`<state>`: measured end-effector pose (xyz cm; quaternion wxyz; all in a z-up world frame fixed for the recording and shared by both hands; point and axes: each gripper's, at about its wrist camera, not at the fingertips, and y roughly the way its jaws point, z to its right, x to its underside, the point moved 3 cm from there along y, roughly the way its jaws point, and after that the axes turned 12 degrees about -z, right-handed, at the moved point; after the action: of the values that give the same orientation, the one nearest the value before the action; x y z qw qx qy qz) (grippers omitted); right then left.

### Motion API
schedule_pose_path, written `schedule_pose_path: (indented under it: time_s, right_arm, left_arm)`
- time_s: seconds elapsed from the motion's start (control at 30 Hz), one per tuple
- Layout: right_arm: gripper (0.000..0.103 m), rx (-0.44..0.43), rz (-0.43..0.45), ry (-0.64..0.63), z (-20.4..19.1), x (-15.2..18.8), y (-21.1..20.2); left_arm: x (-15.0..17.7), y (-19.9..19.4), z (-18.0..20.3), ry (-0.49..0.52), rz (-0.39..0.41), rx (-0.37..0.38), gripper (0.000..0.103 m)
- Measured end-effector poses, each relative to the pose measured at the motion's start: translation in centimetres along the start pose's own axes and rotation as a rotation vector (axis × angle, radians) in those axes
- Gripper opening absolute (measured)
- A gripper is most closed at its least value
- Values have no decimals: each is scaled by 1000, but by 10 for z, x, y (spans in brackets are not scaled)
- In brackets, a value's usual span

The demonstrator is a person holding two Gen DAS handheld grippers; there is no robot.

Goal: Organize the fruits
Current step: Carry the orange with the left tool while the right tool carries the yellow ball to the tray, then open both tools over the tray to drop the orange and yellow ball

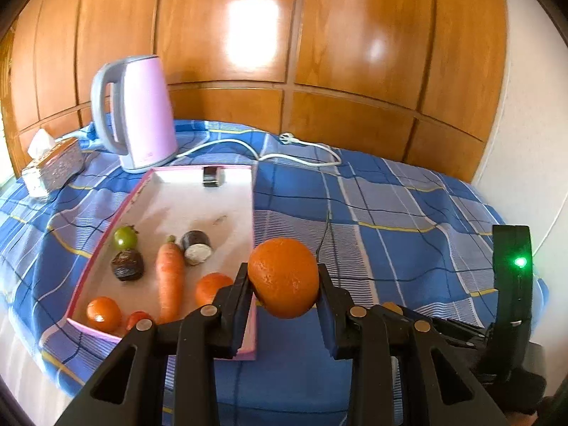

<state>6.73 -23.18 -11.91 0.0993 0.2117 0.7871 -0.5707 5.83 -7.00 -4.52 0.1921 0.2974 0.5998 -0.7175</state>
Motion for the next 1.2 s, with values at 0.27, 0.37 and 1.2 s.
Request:
schedule_pose_path:
  time_s: [0.27, 0.37, 1.2]
  right_arm:
    - [26, -33, -7, -74, -32, -1, -4]
    - [26, -43, -7, -105, -45, -4, -6]
    - [26, -67, 21, -347, -164, -63, 10]
  left_arm:
    - [0, -4, -39, -71, 6, -42, 34]
    - [-6, -6, -68, -142, 15, -65, 34]
    - [-12, 16, -136, -258, -2, -186, 35]
